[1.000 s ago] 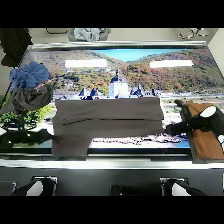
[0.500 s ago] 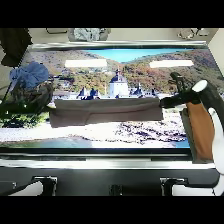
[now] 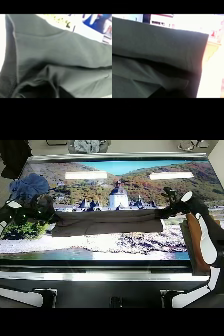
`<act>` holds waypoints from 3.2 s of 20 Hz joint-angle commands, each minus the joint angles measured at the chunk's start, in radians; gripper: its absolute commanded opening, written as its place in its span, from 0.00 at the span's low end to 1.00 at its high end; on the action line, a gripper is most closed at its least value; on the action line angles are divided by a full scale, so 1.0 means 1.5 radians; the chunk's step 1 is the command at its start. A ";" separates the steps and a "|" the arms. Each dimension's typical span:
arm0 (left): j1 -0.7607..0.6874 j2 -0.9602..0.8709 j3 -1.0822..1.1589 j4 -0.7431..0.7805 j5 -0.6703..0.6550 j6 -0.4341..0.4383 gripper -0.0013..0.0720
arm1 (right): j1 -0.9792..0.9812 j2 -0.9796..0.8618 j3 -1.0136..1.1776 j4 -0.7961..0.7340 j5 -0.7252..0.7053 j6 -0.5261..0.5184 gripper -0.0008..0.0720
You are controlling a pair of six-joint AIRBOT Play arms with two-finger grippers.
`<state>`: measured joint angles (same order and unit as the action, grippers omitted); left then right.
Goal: Fold the shirts.
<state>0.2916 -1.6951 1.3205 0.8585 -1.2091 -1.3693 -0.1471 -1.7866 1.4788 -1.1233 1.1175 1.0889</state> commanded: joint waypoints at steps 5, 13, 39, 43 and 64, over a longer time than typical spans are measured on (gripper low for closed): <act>0.043 -0.016 0.111 -0.002 -0.118 -0.012 0.58 | -0.102 0.029 0.033 0.018 0.065 -0.083 0.92; 0.004 0.108 0.133 -0.004 -0.124 -0.007 0.55 | -0.164 -0.074 -0.022 0.241 0.140 -0.083 1.00; -0.560 -0.083 0.001 -0.410 0.298 0.032 0.06 | -0.056 0.370 -0.023 0.267 0.235 0.053 0.09; -0.632 -0.166 0.039 -0.564 0.318 0.071 0.06 | -0.056 0.422 -0.023 0.255 0.274 0.079 0.09; -0.108 0.425 0.087 0.098 0.062 0.015 0.06 | 0.420 0.078 -0.023 0.417 -0.292 0.145 0.09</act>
<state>0.0128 -1.1957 1.4509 0.9497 -1.0630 -1.3392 0.3603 -1.5517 1.4441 -0.5888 0.8402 1.2976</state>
